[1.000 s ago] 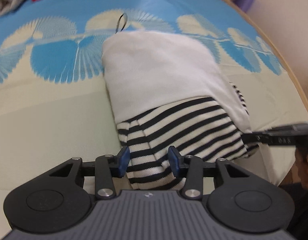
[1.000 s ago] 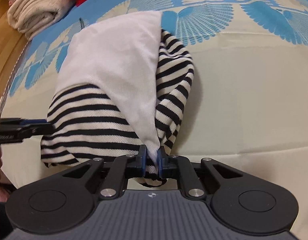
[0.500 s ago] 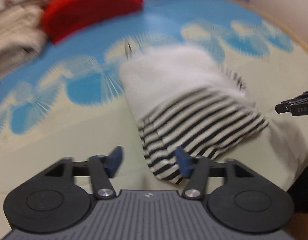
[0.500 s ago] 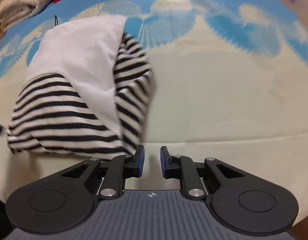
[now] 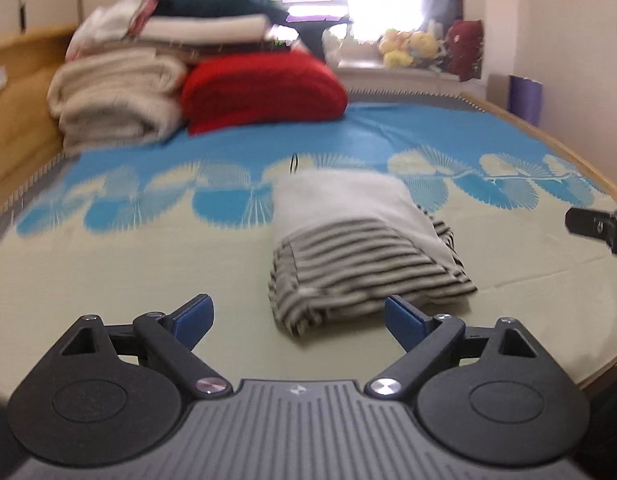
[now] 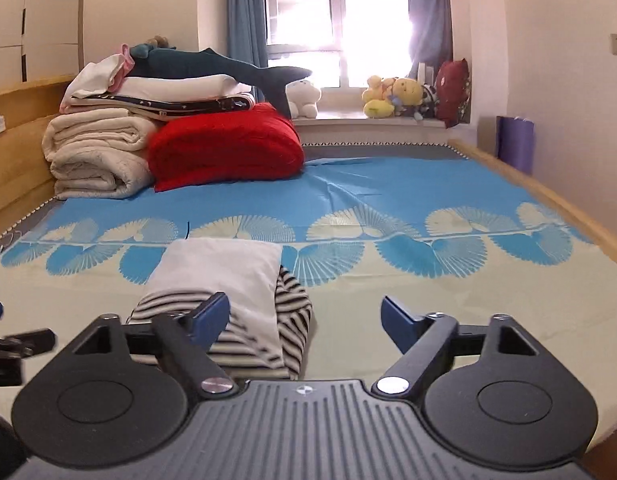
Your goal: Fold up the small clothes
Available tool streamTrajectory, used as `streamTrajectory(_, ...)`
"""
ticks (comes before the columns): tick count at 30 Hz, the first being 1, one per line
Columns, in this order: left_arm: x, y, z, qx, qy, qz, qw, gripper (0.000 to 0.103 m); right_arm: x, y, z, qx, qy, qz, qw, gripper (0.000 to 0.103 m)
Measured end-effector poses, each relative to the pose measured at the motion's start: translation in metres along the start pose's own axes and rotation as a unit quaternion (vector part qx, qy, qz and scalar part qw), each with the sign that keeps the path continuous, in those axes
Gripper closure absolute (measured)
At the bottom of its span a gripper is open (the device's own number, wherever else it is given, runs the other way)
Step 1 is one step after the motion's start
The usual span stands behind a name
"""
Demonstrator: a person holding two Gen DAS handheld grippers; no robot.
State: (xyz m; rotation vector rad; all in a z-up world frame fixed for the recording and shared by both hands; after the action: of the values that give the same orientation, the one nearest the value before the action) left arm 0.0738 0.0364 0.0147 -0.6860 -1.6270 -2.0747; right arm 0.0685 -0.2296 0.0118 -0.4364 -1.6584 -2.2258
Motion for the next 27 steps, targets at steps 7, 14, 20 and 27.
streamTrajectory(7,0.007,-0.013,-0.006,0.051,-0.008,0.029,0.9983,0.008,0.014,-0.024,0.015,0.002,-0.005,0.017,1.000,0.017)
streamTrajectory(14,-0.002,-0.016,-0.006,0.014,-0.004,0.027,0.9995,0.008,0.008,-0.034,0.029,0.017,-0.008,0.043,0.999,0.016)
streamTrajectory(20,-0.013,-0.021,0.001,0.033,-0.003,0.048,0.9983,0.008,0.005,-0.042,0.038,0.031,-0.006,0.057,0.998,0.015)
streamTrajectory(27,-0.019,-0.022,-0.001,0.042,-0.004,0.053,0.9977,0.008,-0.001,-0.050,0.038,0.046,-0.002,0.070,0.996,0.015)
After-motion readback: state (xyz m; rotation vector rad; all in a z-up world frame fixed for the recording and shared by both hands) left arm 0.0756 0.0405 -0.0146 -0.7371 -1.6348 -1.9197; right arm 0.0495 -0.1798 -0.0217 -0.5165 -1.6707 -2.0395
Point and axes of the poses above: each gripper's, at about its wrist camera, not at the fingertips, and x roughly against the way its jaws point, z to its left, y to its top, the point moved 5 cm from there along -x, roughly the way its jaws point, and after that the axes turned 10 degrees about -x, right-handed, at the moved point
